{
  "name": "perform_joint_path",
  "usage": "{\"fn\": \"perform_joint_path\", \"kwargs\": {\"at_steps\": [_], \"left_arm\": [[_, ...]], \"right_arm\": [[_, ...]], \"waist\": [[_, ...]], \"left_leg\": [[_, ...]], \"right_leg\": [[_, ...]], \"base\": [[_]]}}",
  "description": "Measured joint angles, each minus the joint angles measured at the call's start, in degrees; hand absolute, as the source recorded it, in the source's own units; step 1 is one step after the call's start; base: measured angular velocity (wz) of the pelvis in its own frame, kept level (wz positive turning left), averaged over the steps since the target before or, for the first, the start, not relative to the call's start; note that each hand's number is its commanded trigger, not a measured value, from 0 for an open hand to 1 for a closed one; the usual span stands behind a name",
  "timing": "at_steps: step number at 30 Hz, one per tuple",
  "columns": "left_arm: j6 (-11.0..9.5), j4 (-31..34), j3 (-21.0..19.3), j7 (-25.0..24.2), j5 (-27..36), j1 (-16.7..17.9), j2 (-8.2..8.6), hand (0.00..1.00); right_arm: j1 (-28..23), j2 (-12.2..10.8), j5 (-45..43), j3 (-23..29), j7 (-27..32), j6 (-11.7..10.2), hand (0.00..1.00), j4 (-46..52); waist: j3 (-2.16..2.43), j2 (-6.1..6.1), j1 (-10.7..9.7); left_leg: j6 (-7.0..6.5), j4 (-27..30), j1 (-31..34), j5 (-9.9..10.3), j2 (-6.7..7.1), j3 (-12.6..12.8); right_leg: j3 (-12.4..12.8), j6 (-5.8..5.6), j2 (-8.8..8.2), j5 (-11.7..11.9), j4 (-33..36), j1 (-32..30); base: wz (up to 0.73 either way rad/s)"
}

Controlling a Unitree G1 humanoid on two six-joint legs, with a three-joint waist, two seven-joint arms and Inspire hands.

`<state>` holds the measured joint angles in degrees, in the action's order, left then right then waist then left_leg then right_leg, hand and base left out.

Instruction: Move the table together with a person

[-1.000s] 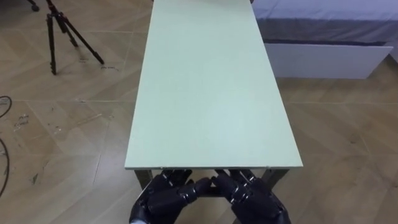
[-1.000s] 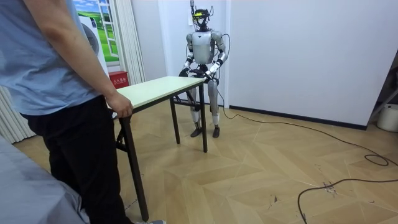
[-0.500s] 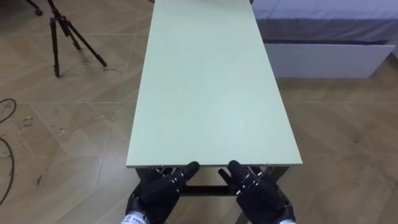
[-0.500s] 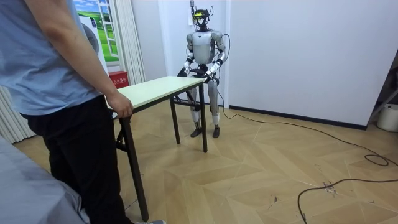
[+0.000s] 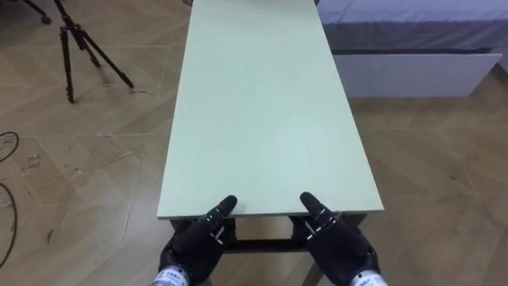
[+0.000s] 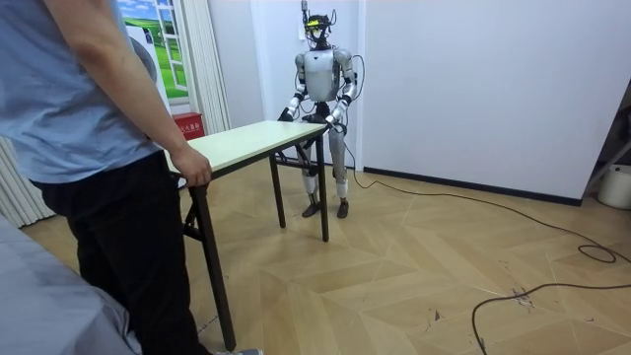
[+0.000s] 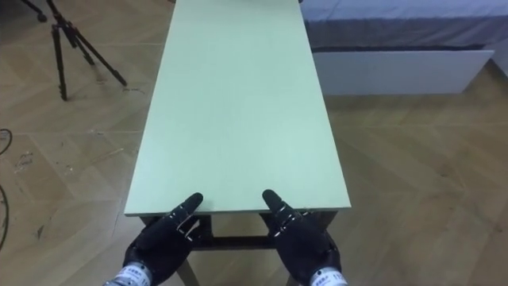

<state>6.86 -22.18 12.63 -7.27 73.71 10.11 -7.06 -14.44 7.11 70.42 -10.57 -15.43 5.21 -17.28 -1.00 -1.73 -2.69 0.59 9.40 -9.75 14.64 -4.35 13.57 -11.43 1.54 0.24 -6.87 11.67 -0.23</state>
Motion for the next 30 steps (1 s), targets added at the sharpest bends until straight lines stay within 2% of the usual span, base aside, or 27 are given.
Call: {"fn": "perform_joint_path", "kwargs": {"at_steps": [6, 8, 11, 16, 19, 30], "left_arm": [[0.40, -0.67, -0.12, 2.24, 3.27, -0.41, 0.15, 0.00], [0.73, -1.51, -0.99, 2.38, 3.23, -0.58, 0.92, 0.00], [1.16, -1.57, -1.37, 2.73, 3.24, -0.60, 1.20, 0.00], [1.93, -2.04, -1.94, 3.43, 3.54, -1.17, 1.30, 0.00], [2.04, -4.68, -1.70, 3.74, 6.19, -2.99, 1.40, 0.00], [2.01, -4.76, -1.71, 6.10, 12.28, -4.02, 2.03, 0.00]], "right_arm": [[0.13, -0.12, 7.13, 0.74, 1.40, 0.14, 0.00, -0.09], [0.12, -0.15, 10.67, 0.76, 1.94, 0.35, 0.00, -0.08], [0.12, -0.36, 12.54, 1.18, 2.34, 0.58, 0.00, -0.08], [0.30, -0.94, 13.02, 1.21, 2.89, 0.70, 0.00, -0.07], [0.66, -1.00, 14.44, 0.89, 3.23, 0.69, 0.00, -0.08], [1.52, -1.88, 15.09, 0.55, 3.33, 0.72, 0.00, -0.23]], "waist": [[0.03, -0.06, -0.05], [0.03, -0.06, -0.04], [0.05, -0.04, -0.04], [0.09, 0.03, -0.06], [0.14, -0.05, 0.01], [0.22, -0.09, -0.19]], "left_leg": [[0.00, -0.01, -0.47, 0.00, 0.01, 0.47], [0.00, -0.02, -0.79, 0.00, 0.02, 0.46], [0.00, -0.02, -0.81, 0.00, 0.04, 0.43], [0.00, -0.01, -0.67, 0.00, 0.05, 0.39], [0.00, 0.00, -0.59, 0.00, 0.03, 0.32], [0.00, 0.12, 0.18, 0.00, 0.04, 0.17]], "right_leg": [[0.27, 0.02, 0.11, 0.01, 0.02, 0.16], [0.39, 0.02, 0.13, 0.01, 0.04, 0.48], [0.43, 0.02, 0.13, 0.01, 0.10, 0.46], [0.46, 0.02, 0.14, 0.01, 0.11, 0.22], [0.43, 0.03, 0.10, 0.02, 0.12, 0.23], [0.38, 0.08, 0.02, 0.06, 0.31, -0.47]], "base": [[-0.05], [0.00], [0.00], [0.00], [0.00], [0.00]]}}
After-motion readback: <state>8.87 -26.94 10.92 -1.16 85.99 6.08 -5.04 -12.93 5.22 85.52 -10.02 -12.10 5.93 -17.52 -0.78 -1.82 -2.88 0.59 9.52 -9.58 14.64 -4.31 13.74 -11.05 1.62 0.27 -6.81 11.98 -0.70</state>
